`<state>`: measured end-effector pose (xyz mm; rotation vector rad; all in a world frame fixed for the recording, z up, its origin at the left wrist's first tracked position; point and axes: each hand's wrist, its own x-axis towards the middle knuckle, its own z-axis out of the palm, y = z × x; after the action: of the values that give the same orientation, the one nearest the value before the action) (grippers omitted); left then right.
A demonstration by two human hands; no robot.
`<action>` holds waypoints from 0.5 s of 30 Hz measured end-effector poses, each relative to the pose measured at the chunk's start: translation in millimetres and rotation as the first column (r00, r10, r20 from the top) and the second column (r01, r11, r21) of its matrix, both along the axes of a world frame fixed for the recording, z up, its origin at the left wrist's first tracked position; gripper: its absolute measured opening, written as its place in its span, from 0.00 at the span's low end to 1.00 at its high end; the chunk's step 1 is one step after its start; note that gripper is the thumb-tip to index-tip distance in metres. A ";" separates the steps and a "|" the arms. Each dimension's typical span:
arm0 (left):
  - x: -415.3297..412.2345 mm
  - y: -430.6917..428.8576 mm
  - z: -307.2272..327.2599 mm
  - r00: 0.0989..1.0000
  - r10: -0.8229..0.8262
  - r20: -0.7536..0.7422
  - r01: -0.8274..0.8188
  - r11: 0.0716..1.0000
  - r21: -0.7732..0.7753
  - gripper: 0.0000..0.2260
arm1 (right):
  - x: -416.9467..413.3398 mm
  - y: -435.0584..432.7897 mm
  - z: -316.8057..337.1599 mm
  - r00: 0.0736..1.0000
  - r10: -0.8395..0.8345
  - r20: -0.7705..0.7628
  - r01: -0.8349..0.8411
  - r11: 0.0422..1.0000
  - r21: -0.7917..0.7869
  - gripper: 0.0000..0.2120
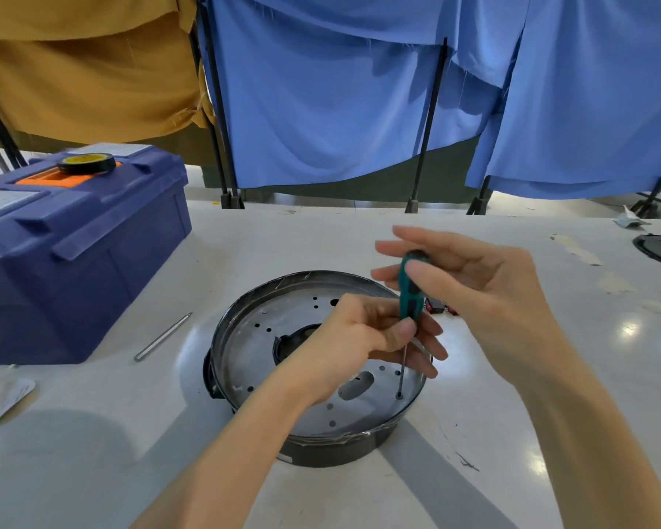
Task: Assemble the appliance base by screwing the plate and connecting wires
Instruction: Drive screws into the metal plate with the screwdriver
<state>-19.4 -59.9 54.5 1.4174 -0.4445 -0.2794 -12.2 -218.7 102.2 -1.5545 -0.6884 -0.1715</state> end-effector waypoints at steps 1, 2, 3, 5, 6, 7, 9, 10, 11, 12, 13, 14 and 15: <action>-0.2 0.4 -1.0 1.000 -0.002 0.002 0.002 1.000 -0.002 0.09 | 0.0 -1.2 -0.2 1.000 0.026 -0.004 -0.026 1.000 0.005 0.14; -0.4 0.8 -1.7 1.000 0.001 0.005 -0.001 1.000 -0.007 0.08 | -0.1 -0.8 -0.9 1.000 0.002 0.004 -0.002 1.000 0.007 0.14; -0.3 1.1 -2.2 1.000 0.013 0.009 -0.013 1.000 -0.012 0.08 | 0.1 0.7 -2.5 0.998 -0.054 0.015 0.054 0.998 0.015 0.14; 0.8 0.2 -2.4 0.997 0.070 0.019 -0.070 0.997 -0.011 0.09 | -0.4 6.3 -6.5 0.977 -0.212 0.035 0.211 0.977 0.033 0.13; 1.5 -1.1 -2.1 0.995 0.095 0.021 -0.095 0.995 -0.004 0.09 | -1.8 10.2 -9.6 0.951 -0.302 0.064 0.300 0.953 0.028 0.12; 2.3 -2.7 -2.1 0.994 0.106 0.020 -0.106 0.994 -0.001 0.08 | -4.0 14.8 -13.5 0.914 -0.390 0.114 0.391 0.920 0.022 0.11; 2.7 -4.1 -1.5 0.996 0.085 0.016 -0.085 0.996 0.000 0.06 | -9.1 22.1 -18.2 0.823 -0.527 0.212 0.536 0.844 0.019 0.11; 2.7 -3.8 -1.4 0.998 0.067 0.012 -0.067 0.998 0.001 0.07 | -9.9 21.9 -16.7 0.799 -0.554 0.235 0.569 0.822 0.005 0.12; 2.5 -3.1 -1.3 0.999 0.042 0.007 -0.042 0.999 -0.003 0.08 | -9.0 18.8 -13.1 0.813 -0.533 0.235 0.554 0.832 -0.028 0.13; 2.3 -1.7 -1.2 1.000 0.016 0.002 -0.016 1.000 -0.009 0.08 | -6.9 13.8 -8.1 0.866 -0.457 0.202 0.478 0.876 -0.065 0.14; 2.3 0.0 -2.0 1.000 -0.004 0.001 0.004 1.000 -0.014 0.08 | -4.5 8.9 -3.5 0.933 -0.330 0.142 0.344 0.935 -0.090 0.15; 2.2 1.8 -2.7 1.000 -0.012 -0.001 0.012 1.000 -0.015 0.09 | -3.2 4.4 -0.3 0.979 -0.185 0.084 0.192 0.977 -0.092 0.16; 1.9 3.3 -3.0 1.000 -0.009 -0.004 0.009 1.000 -0.015 0.09 | -2.7 1.4 0.8 0.996 -0.075 0.054 0.079 0.993 -0.083 0.18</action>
<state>-17.6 -56.6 51.5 1.4006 -0.4490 -0.2859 -14.9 -217.3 103.1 -1.6641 -0.6833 -0.2433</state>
